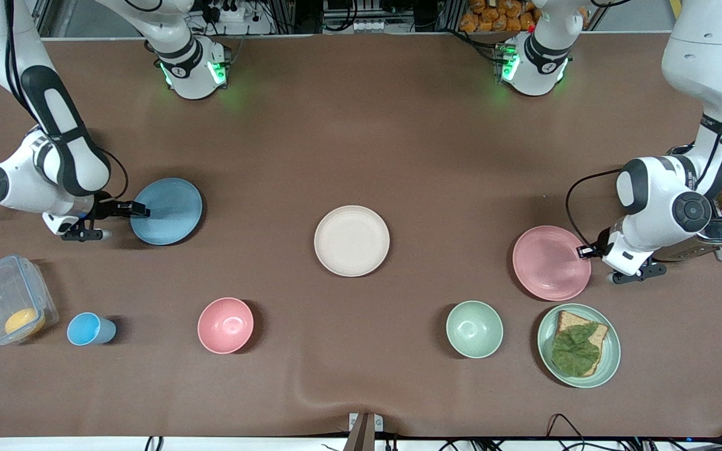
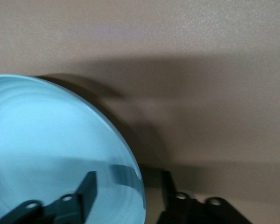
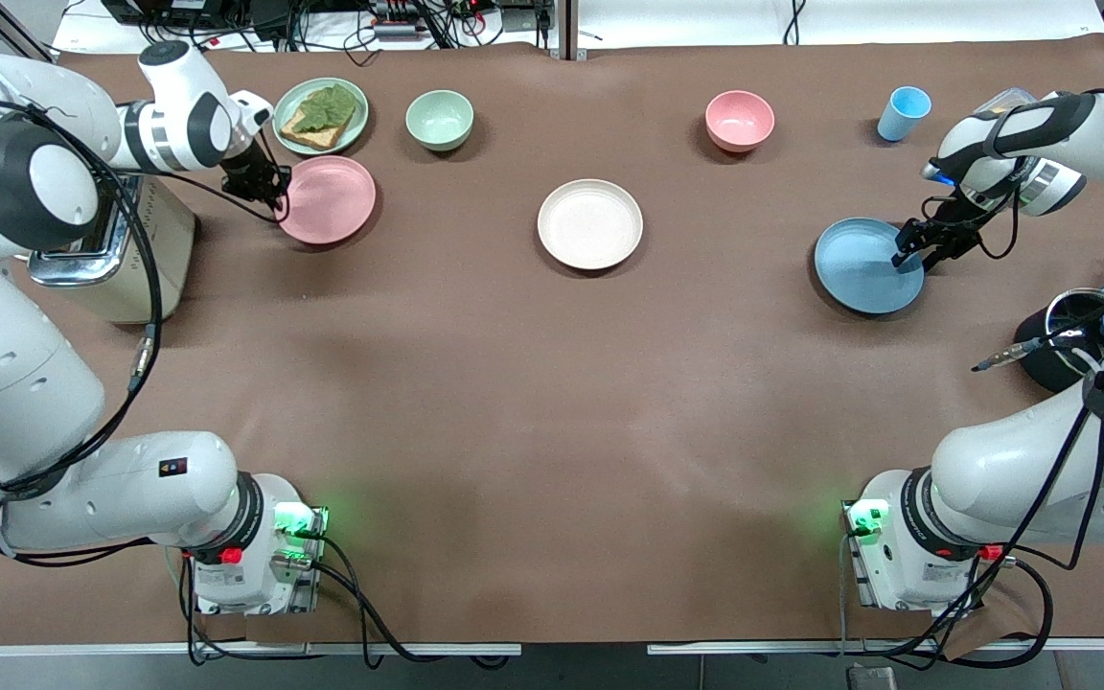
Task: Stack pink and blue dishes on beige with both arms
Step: 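Grasp the pink plate with the left gripper while the right gripper grasps blue, then carry the pink plate onto the beige plate with the left gripper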
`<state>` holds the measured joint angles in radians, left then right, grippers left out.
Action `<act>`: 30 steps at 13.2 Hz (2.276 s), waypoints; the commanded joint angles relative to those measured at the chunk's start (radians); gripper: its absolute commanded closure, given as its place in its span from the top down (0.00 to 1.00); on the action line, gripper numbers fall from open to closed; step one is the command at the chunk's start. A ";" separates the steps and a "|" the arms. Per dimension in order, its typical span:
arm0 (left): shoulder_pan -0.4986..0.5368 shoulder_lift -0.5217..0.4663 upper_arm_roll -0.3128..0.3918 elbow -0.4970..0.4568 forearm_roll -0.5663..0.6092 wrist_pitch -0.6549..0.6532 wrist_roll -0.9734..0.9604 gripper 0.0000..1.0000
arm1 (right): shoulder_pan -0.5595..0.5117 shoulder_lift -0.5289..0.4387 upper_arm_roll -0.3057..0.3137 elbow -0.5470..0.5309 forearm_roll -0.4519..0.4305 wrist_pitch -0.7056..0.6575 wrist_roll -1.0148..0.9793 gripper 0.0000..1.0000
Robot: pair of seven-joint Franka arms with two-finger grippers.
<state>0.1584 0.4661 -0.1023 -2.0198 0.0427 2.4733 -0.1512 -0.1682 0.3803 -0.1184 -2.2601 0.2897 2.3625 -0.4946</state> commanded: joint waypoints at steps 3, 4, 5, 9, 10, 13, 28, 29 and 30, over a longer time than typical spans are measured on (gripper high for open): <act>0.006 -0.119 -0.137 0.059 -0.021 -0.172 -0.008 0.00 | -0.016 0.014 0.013 0.033 0.029 -0.034 -0.076 0.00; 0.004 -0.122 -0.172 0.100 -0.047 -0.228 -0.025 0.00 | -0.014 0.018 0.013 0.059 0.028 -0.073 -0.090 0.00; 0.004 -0.122 -0.201 0.133 -0.065 -0.285 -0.060 0.00 | -0.020 0.026 0.013 0.092 0.028 -0.132 -0.091 0.00; -0.010 -0.101 -0.330 0.171 -0.124 -0.327 -0.236 0.00 | -0.022 0.026 0.011 0.276 0.019 -0.402 -0.053 0.00; -0.025 -0.077 -0.353 0.179 -0.139 -0.317 -0.260 0.00 | -0.013 0.025 0.009 0.315 0.014 -0.452 -0.020 0.00; -0.140 -0.043 -0.358 0.179 -0.147 -0.225 -0.345 0.00 | 0.027 0.025 0.011 0.434 -0.046 -0.594 0.112 0.00; -0.419 0.189 -0.344 0.179 -0.132 0.161 -0.656 0.00 | 0.202 0.023 0.016 0.548 -0.055 -0.736 0.421 0.00; -0.430 0.193 -0.344 0.179 -0.127 0.170 -0.656 0.00 | 0.222 0.023 0.016 0.556 -0.053 -0.740 0.448 0.00; -0.437 0.197 -0.336 0.179 -0.126 0.173 -0.657 0.00 | 0.237 0.023 0.016 0.560 -0.050 -0.741 0.471 0.00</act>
<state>-0.2504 0.6462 -0.4540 -1.8578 -0.0817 2.6250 -0.7895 0.0380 0.3913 -0.0987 -1.7364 0.2491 1.6479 -0.0798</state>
